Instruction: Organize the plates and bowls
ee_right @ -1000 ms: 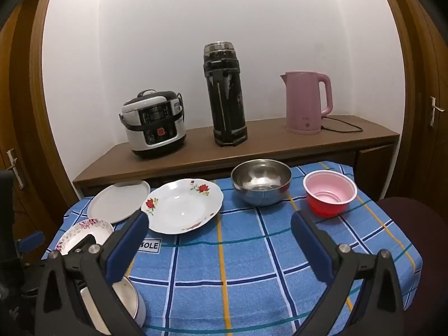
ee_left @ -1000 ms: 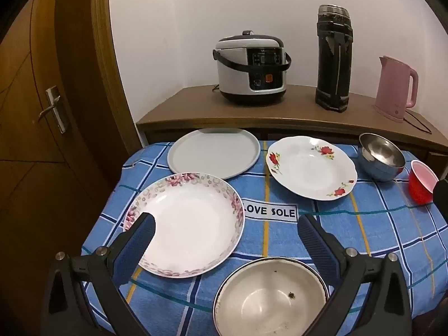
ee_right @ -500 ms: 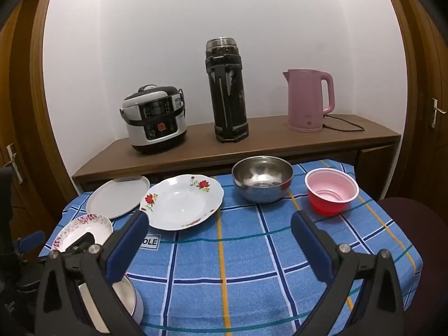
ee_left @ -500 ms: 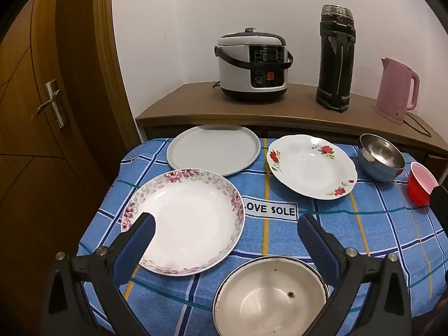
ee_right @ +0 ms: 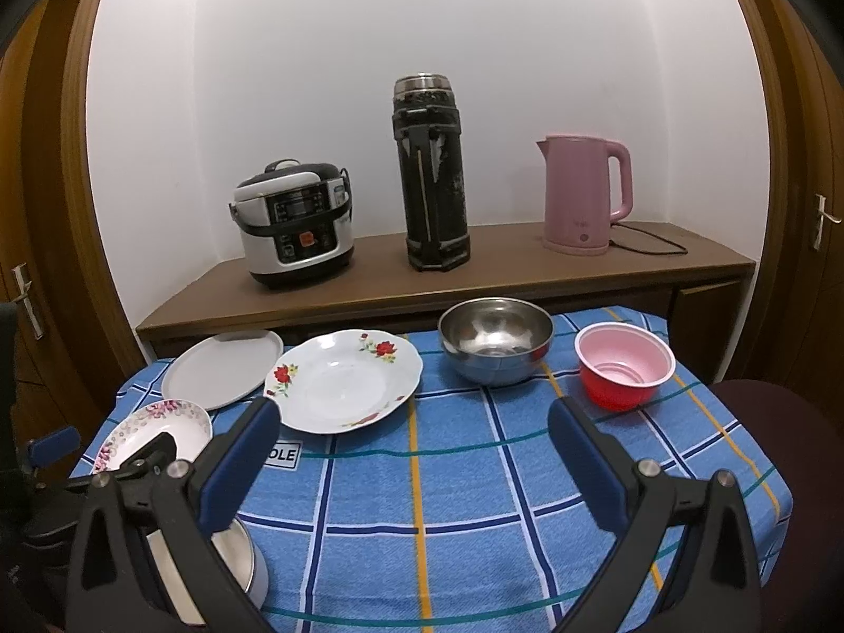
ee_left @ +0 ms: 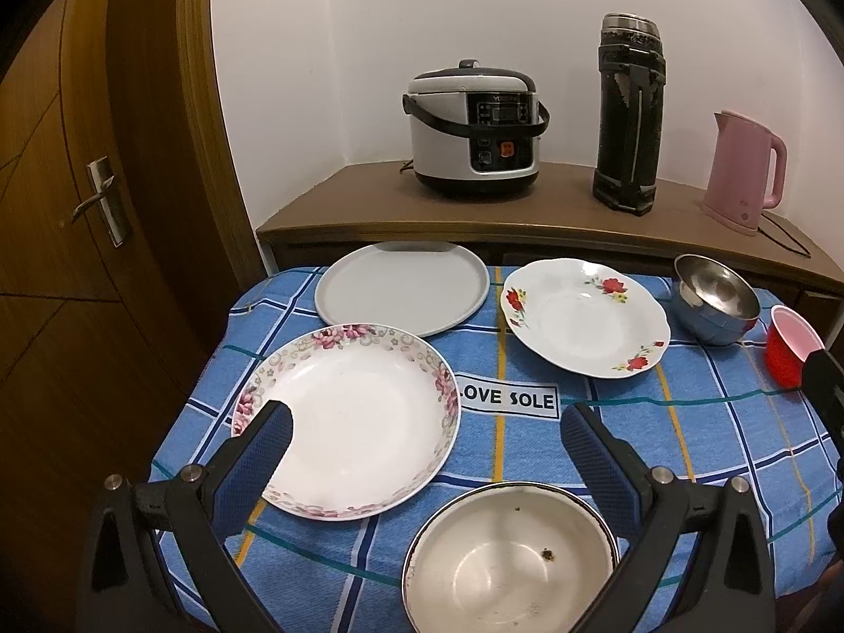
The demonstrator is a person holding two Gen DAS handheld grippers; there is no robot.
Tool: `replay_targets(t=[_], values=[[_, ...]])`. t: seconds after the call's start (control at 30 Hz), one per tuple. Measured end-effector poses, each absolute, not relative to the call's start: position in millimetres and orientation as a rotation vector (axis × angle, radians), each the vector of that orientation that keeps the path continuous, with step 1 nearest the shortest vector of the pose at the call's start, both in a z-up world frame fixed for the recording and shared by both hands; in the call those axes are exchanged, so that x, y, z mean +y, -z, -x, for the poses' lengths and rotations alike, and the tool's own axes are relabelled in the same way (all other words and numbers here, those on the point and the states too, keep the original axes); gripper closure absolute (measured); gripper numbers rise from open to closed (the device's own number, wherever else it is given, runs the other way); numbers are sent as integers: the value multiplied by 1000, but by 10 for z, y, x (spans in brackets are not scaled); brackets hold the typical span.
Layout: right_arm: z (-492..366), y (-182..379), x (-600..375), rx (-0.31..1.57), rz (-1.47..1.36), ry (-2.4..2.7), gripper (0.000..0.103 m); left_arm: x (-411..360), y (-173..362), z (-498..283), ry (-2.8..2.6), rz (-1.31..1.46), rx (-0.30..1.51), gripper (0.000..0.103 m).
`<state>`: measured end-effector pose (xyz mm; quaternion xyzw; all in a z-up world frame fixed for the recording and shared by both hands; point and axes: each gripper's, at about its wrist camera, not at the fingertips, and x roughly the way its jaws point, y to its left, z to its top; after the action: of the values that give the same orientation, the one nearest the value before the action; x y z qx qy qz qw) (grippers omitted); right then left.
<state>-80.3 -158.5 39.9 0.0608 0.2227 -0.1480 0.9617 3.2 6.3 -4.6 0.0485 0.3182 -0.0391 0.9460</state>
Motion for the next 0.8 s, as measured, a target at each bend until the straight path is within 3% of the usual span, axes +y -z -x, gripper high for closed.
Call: replay_targets(t=[0.8], values=[[811,-413,-1562,462,-119,261,5,200,47,21,73,-84,660,0]])
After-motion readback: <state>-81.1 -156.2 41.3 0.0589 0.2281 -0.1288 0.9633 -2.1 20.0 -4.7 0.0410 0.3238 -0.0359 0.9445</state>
